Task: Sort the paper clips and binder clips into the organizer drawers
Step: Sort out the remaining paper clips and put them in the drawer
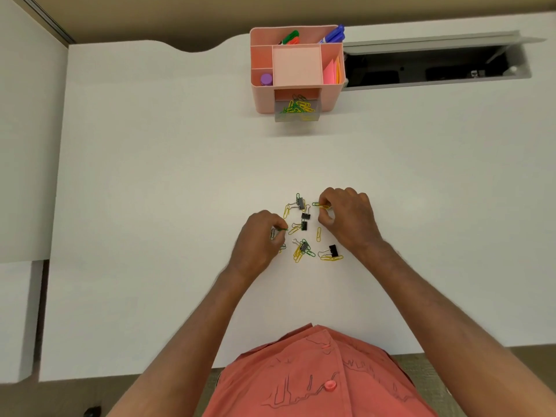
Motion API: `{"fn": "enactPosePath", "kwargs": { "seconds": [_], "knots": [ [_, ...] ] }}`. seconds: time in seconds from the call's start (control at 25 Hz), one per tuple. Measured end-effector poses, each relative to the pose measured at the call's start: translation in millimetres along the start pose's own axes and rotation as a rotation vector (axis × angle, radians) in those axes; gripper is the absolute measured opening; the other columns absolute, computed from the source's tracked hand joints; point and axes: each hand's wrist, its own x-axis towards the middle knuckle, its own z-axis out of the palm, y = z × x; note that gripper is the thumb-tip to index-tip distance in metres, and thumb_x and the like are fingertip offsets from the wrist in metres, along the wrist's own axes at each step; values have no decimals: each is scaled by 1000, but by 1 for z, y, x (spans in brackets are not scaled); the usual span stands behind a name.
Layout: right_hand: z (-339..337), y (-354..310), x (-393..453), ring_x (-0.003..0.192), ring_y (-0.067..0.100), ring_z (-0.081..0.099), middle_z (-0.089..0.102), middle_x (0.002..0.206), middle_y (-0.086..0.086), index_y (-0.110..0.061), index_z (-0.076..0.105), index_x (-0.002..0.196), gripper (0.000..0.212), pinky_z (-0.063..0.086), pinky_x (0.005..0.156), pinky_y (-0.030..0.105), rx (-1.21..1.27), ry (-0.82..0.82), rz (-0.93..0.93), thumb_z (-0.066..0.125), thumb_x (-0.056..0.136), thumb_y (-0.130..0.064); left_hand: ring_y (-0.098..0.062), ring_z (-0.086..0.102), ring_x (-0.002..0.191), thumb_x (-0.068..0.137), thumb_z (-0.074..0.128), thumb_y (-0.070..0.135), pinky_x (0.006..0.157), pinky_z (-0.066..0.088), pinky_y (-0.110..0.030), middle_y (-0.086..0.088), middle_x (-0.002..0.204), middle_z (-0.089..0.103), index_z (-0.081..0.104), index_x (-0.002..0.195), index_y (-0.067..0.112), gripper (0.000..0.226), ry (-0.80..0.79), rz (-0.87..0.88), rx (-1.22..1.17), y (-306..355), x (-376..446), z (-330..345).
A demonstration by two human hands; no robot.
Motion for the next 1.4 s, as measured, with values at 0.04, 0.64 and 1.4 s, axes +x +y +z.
{"fn": "enactPosePath", "kwargs": {
  "seconds": [0.04, 0.64, 1.4],
  "knots": [
    [-2, -1, -9, 85, 19, 55, 65, 87, -9, -22, 63, 98, 7, 40, 82, 37, 37, 7, 1, 64, 91, -22, -9, 54, 89, 89, 68, 14, 78, 44, -23, 8, 95, 64, 72, 97, 21, 11, -19, 28, 45, -2, -9, 1],
    [30, -11, -89, 96, 25, 60, 67, 101, -2, -23, 72, 105, 21, 41, 80, 38, -131, -18, -11, 71, 89, -37, -26, 55, 120, 92, 63, 5, 91, 53, -33, -7, 138, 60, 71, 94, 12, 12, 39, 130, 358, -1, -61, 35],
    [25, 4, -84, 110, 23, 57, 67, 117, -3, -29, 66, 129, 45, 35, 89, 38, -158, -90, -103, 73, 88, -43, -26, 51, 110, 91, 62, 0, 89, 51, -36, -9, 118, 60, 69, 99, 7, 13, 111, 28, 265, 27, -67, 70]
  ]
}}
